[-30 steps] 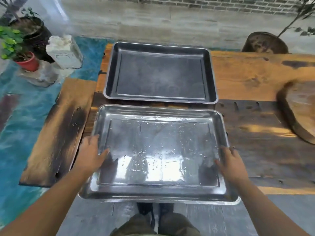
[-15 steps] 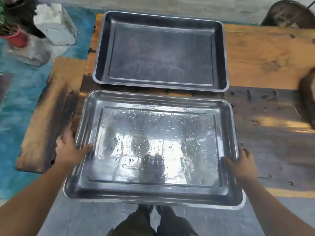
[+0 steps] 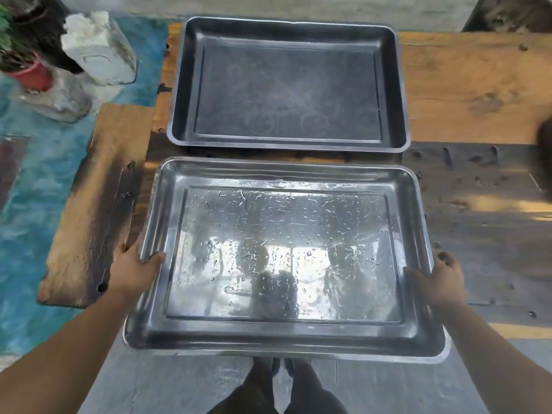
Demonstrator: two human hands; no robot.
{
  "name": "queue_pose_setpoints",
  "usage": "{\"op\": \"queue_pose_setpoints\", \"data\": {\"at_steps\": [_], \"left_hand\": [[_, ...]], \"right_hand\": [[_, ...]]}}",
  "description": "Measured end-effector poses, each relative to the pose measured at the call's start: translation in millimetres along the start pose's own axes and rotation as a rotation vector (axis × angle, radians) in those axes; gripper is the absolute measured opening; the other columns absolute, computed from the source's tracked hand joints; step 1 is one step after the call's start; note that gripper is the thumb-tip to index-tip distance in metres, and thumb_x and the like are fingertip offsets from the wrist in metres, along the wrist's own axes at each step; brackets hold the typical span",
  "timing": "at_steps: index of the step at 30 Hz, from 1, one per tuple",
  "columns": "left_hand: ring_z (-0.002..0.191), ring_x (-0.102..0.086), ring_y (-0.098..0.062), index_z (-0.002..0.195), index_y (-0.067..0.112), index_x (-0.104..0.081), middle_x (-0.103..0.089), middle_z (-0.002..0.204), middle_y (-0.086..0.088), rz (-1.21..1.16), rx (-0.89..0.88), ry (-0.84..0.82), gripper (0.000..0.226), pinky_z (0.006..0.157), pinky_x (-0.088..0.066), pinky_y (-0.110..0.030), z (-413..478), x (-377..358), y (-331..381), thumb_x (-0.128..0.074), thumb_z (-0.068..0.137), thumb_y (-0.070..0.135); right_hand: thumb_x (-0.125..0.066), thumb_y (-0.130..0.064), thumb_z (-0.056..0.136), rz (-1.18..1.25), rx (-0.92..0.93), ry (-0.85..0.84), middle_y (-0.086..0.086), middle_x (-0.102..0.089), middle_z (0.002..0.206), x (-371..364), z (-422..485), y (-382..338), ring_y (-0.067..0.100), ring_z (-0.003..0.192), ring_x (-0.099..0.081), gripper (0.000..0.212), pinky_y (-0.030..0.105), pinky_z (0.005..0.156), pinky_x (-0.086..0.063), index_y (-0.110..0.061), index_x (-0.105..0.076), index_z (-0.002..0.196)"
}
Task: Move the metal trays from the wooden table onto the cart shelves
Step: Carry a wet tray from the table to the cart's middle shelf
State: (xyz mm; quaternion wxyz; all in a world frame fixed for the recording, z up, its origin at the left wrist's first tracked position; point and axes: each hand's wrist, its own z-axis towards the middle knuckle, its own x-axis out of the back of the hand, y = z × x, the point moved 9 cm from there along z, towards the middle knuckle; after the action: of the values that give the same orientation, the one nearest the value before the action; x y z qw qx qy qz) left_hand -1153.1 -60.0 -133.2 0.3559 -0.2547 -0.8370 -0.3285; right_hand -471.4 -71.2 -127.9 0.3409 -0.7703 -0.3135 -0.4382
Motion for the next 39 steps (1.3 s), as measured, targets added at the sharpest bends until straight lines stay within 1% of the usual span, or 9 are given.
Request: {"op": "queue_pose_setpoints", "data": {"at_steps": [6,11,14,16,18,24,28,34,39], "left_hand": [[0.149,-0.017,-0.03,0.145,0.02,-0.046,-0.014,0.162,-0.014,0.041,-0.027,0.021,0.06,0.117,-0.026,-0.044,-24,24,16,-0.064,0.09,0.035],[0.114,-0.058,-0.036,0.129,0.009,-0.058,-0.057,0.134,-0.015,-0.063,-0.075,0.036,0.044,0.093,-0.044,-0.038,-51,61,43,-0.068,0.089,0.026],[0.086,-0.064,-0.024,0.124,0.011,-0.06,-0.069,0.11,-0.009,-0.144,-0.121,0.044,0.037,0.074,-0.047,-0.033,-66,92,65,-0.068,0.089,0.021],[0.09,-0.061,-0.023,0.125,0.009,-0.06,-0.067,0.109,-0.003,-0.175,-0.176,0.084,0.039,0.08,-0.044,-0.032,-74,118,85,-0.07,0.088,0.016],[0.094,-0.058,-0.026,0.124,0.005,-0.061,-0.062,0.106,-0.002,-0.212,-0.207,0.135,0.039,0.081,-0.038,-0.029,-83,146,104,-0.071,0.086,0.011],[0.073,-0.058,-0.025,0.107,-0.002,-0.064,-0.065,0.093,-0.015,-0.303,-0.24,0.125,0.026,0.066,-0.042,-0.03,-96,223,131,-0.069,0.081,-0.005],[0.056,-0.064,-0.006,0.109,0.014,-0.058,-0.064,0.075,-0.002,-0.352,-0.282,0.095,0.039,0.048,-0.048,-0.014,-108,267,138,-0.063,0.081,-0.014],[0.079,-0.066,-0.036,0.113,0.02,-0.055,-0.069,0.096,-0.02,-0.47,-0.247,0.098,0.042,0.061,-0.052,-0.035,-122,322,109,-0.061,0.083,-0.009],[0.065,-0.068,-0.037,0.106,0.006,-0.059,-0.07,0.082,-0.024,-0.52,-0.161,0.202,0.032,0.057,-0.055,-0.038,-143,357,54,-0.062,0.08,-0.011]], "right_hand": [[-0.073,-0.022,0.083,0.051,0.012,-0.023,0.025,-0.031,0.152,26,-16,-14,0.032,0.146,-0.022,0.042,0.041,0.116,-0.029,-0.003,-0.065,0.12],[-0.073,-0.014,0.083,0.132,0.033,-0.032,0.027,-0.038,0.148,61,-35,-24,0.029,0.146,-0.022,0.035,0.036,0.108,-0.034,0.003,-0.067,0.113],[-0.075,-0.01,0.079,0.208,0.045,0.023,0.029,-0.057,0.124,97,-44,-45,0.036,0.117,-0.053,0.023,0.038,0.087,-0.044,0.001,-0.07,0.098],[-0.076,-0.008,0.077,0.309,0.049,0.033,0.021,-0.069,0.093,122,-50,-60,0.032,0.082,-0.064,0.019,0.039,0.075,-0.049,-0.003,-0.069,0.094],[-0.075,-0.007,0.078,0.38,0.068,0.027,0.015,-0.07,0.08,149,-53,-79,0.027,0.069,-0.064,0.019,0.036,0.068,-0.051,-0.005,-0.068,0.096],[-0.071,0.004,0.079,0.451,0.201,0.084,0.015,-0.065,0.077,231,-63,-153,0.023,0.065,-0.058,0.014,0.033,0.061,-0.044,0.003,-0.066,0.092],[-0.07,0.003,0.081,0.468,0.249,0.091,0.004,-0.058,0.065,277,-72,-195,0.016,0.053,-0.052,0.016,0.024,0.049,-0.038,-0.004,-0.06,0.09],[-0.069,-0.002,0.083,0.461,0.369,0.029,0.006,-0.067,0.071,311,-84,-261,0.019,0.059,-0.063,0.022,0.022,0.048,-0.042,-0.011,-0.061,0.103],[-0.064,0.013,0.08,0.527,0.473,-0.06,0.003,-0.062,0.046,309,-90,-327,0.012,0.034,-0.057,0.016,0.016,0.032,-0.04,-0.002,-0.063,0.086]]}}
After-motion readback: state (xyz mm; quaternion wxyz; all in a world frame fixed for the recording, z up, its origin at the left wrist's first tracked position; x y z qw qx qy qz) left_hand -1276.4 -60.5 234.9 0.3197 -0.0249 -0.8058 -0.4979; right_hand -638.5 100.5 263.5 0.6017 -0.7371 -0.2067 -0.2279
